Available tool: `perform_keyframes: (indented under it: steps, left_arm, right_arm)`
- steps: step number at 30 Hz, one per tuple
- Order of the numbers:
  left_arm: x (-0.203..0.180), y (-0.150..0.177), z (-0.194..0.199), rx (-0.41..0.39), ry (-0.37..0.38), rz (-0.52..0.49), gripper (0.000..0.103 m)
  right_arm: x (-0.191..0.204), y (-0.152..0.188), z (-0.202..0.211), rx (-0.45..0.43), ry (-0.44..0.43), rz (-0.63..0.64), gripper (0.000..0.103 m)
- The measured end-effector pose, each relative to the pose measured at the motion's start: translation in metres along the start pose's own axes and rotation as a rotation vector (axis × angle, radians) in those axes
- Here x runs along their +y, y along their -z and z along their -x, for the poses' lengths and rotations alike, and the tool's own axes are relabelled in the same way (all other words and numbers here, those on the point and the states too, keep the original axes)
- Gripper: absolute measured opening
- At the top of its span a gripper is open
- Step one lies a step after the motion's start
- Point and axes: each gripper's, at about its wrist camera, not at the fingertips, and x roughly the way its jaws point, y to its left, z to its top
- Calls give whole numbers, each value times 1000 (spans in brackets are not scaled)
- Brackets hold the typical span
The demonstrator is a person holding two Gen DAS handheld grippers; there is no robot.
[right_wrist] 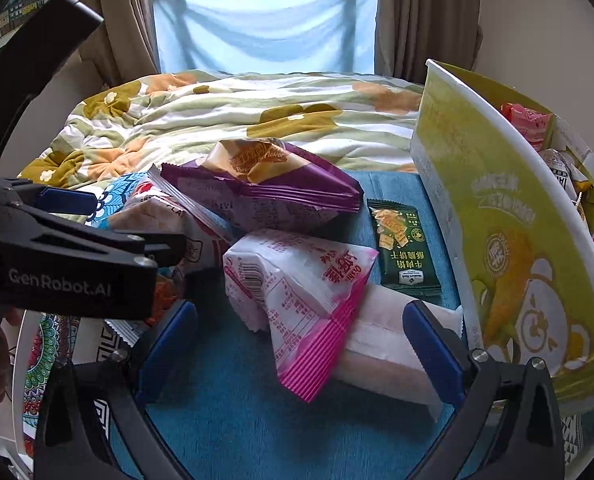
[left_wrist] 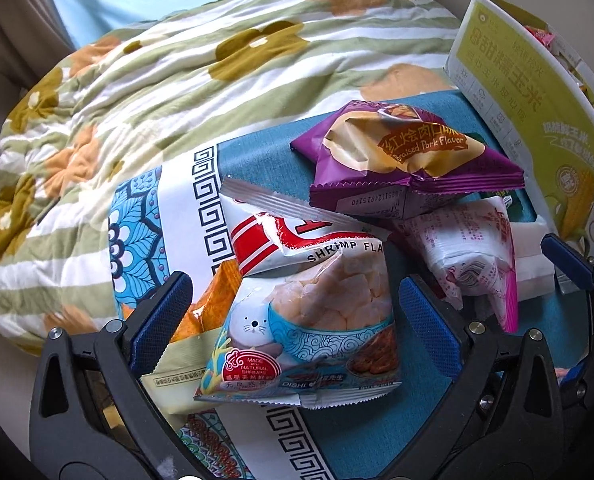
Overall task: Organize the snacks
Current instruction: 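Grasp the white-red shrimp bag with the left gripper while the right grasps the pink-white bag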
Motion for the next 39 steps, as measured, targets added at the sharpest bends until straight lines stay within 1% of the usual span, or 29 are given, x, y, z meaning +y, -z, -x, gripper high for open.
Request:
perform_keyframes:
  steps: [3,5,6,8,9,15,20,24,26,30,32,34,39]
  left_arm:
    - [0,-1,-4,9,-3,-17,93]
    - [0,-1,-6,18,12,-20,84]
    - [0,-2,-8,23,17,-24,78]
    - [-1,-2,-8,26,17,-34,74]
    - [-1,-2,-8,27,16,-40,69]
    - [0,-1,-4,25,21,-45,60]
    - [3,2,3,21,27,-36,59]
    - [2,3,9,15,18,-39,59]
    - [3,4,10,14,17,-36,59]
    - [3,6,12,14,19,-22,59]
    - [4,7,12,12,19,-18,59]
    - [3,7,14,10,17,-16,59]
    - [3,9,23,1,14,-12,59]
  right_arm:
    - [3,-1,-7,-4,8,20,103]
    - [3,-2,-11,0,14,31,103]
    - [4,-3,-13,-1,13,35,103]
    - [4,-5,-16,-4,21,45,103]
    - [5,-6,-18,-6,22,51,103]
    - [4,-10,-24,-8,26,79,103]
    - [3,-14,-30,-8,22,88,102]
    - [2,-16,-36,-5,15,99,102]
    - [1,-16,-38,-6,9,99,100]
    - [2,-17,-42,3,13,113,88]
    - [3,-17,-42,8,8,121,78]
    - [4,-16,-42,7,10,127,71]
    - [5,-12,-33,2,-1,130,64]
